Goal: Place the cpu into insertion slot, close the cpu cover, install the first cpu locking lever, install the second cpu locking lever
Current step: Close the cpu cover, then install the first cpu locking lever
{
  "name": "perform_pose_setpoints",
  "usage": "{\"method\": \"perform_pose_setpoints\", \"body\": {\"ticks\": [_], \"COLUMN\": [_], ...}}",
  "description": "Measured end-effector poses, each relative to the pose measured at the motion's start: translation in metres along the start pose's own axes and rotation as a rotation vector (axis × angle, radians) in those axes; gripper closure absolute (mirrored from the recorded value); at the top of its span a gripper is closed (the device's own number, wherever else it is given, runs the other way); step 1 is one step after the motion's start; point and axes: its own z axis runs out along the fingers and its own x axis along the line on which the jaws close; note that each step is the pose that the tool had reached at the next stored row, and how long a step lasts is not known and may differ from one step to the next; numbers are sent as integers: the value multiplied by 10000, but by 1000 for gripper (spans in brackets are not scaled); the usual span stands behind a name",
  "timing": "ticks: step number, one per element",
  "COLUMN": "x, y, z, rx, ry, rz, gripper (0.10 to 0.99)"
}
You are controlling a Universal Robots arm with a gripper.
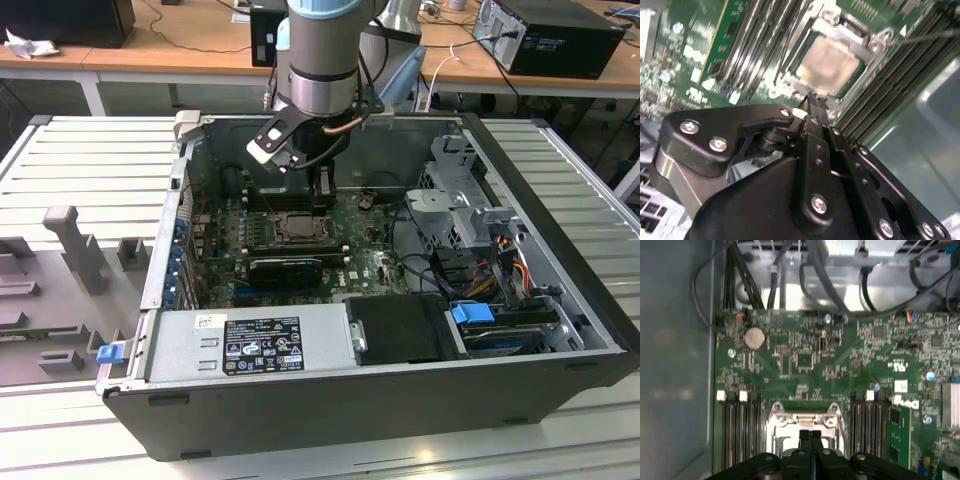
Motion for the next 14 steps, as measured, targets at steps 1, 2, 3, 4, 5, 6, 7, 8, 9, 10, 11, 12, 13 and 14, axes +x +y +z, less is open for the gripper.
{"method": "perform_pose_setpoints", "body": {"ticks": [1, 2, 3, 4, 5, 6, 7, 8, 9, 10, 11, 12, 13, 14], "x": [0, 2, 2, 2, 2, 2, 2, 3, 2, 2, 3, 3, 2, 2], "y": [-28, -79, -113, -133, -151, -169, -182, -198, -208, -218, -227, -229, -230, -230], "z": [-1, -2, -4, -5, -5, -6, -7, -7, -8, -8, -9, -9, -11, -19], "rx": [5, 3, 3, 3, 3, 3, 3, 2, 2, 2, 3, 3, 2, 4], "ry": [5, 9, 11, 16, 21, 26, 30, 32, 32, 32, 31, 31, 31, 31], "rz": [-1, -2, -1, -2, -2, -2, -1, 0, -1, -1, 0, -1, -3, -1], "gripper": [980, 980, 980, 980, 980, 980, 980, 980, 980, 980, 980, 980, 980, 980]}}
